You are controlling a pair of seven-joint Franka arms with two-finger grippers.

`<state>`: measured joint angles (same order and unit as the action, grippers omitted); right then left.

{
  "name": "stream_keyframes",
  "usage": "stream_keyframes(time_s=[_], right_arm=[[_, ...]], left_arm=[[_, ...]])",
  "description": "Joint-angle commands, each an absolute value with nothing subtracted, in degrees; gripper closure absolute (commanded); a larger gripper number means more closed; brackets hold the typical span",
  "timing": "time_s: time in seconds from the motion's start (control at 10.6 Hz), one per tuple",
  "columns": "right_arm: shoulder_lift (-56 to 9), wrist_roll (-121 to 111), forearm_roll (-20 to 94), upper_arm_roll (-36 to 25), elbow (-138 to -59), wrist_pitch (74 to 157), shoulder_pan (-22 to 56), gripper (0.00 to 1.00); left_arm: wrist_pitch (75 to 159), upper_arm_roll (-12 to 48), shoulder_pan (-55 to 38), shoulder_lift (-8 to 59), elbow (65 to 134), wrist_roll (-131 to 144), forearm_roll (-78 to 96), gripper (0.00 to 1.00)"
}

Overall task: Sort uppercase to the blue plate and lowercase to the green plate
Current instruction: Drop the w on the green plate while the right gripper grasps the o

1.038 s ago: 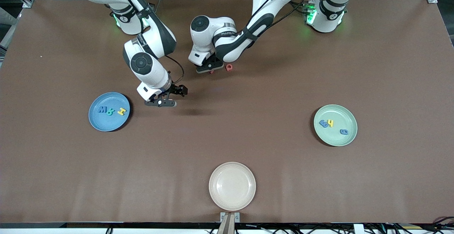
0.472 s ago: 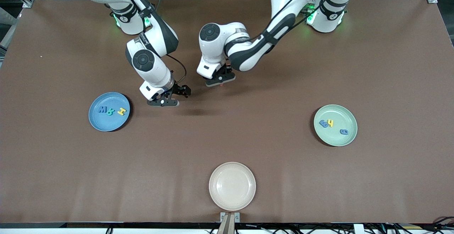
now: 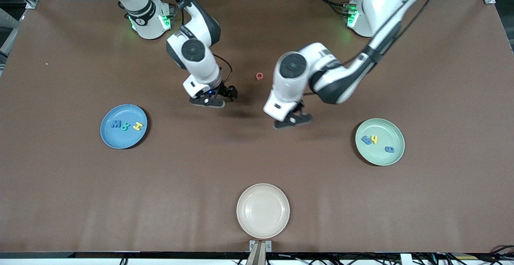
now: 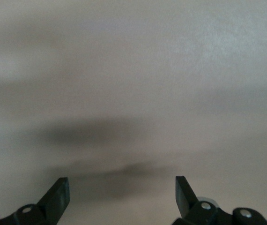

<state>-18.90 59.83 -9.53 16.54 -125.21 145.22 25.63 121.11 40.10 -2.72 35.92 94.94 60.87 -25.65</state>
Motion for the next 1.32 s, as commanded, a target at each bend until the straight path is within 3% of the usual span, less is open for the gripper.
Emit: stream_keyframes(time_s=[0.0,0.38,0.75,1.23], right_arm=[[-22.1,75.3,-17.7,18.0,-122.3,144.8,28.4,0.0],[-26.4,87.0,-17.9,21.0,-118.7,145.1,32.0,0.02],[-30.6,97.0,-23.5,21.2,-116.5,145.5,36.1,0.02],[-33.1,103.8,-27.0,22.9,-115.8,146.5,38.1,0.1]], left_arm=[[120.2,41.4,6.2,34.5,97.1,49.4,-26.7,1.0],[120.2,40.1,18.1,34.9,99.3,31.2,-26.6,1.0],[120.3,31.5,18.5,35.9,99.9,21.5,-25.8,1.0],[120.3,29.4,17.8,36.6,101.3,22.2,-23.9,0.96]])
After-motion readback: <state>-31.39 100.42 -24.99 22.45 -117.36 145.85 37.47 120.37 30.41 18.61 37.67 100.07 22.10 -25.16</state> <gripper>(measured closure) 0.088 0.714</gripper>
